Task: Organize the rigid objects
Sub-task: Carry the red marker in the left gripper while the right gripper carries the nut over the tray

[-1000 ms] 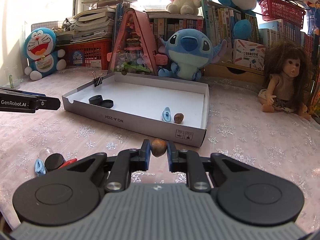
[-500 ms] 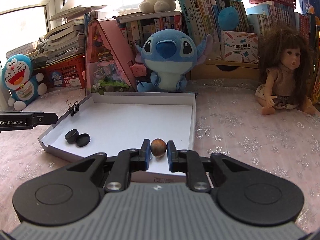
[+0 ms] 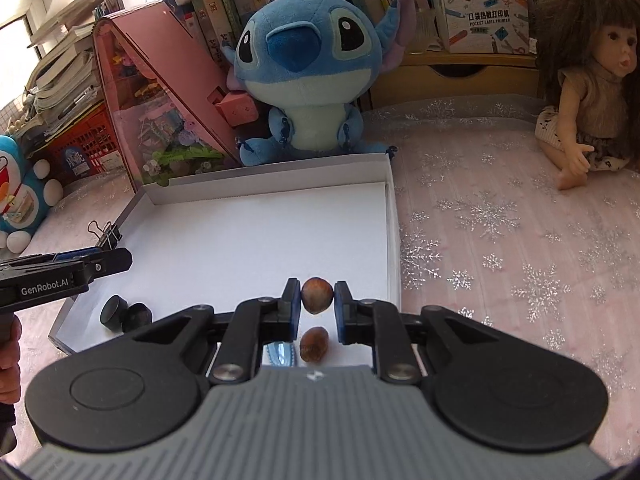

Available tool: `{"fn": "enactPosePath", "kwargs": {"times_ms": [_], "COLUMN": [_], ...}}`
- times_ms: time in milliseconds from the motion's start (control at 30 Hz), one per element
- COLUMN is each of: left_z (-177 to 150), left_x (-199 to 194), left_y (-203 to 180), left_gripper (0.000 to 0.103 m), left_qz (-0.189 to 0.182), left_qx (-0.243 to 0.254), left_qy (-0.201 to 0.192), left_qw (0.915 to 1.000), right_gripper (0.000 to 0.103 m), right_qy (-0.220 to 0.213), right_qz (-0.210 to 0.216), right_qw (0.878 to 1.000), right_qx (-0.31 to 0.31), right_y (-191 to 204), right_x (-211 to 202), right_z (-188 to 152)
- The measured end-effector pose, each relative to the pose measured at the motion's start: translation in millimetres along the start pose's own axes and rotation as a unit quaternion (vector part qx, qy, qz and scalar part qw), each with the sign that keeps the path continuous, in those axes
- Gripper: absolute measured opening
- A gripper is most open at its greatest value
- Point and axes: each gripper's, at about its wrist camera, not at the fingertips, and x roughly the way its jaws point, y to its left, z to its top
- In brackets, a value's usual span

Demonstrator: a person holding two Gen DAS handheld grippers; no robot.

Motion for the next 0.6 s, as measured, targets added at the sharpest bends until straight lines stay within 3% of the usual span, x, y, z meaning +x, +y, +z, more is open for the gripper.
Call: {"fn": "enactPosePath", "kwargs": {"times_ms": [600], "left_z": [-5.3], "left_x": [36.1], "left_y": [-5.7], "left_gripper": [0.041], "left_qz": [0.009], "left_qx": [0.012], "left_qy": [0.024], "left_qw": [0.9996], "right_gripper": [0.022], "right_qy": [0.031], "right_qz": [-0.015], "right_qw": [0.999], "right_qx": [-0.009], "right_y": [7.3], "right_x": [27.3], "right_z": [0.1]}}
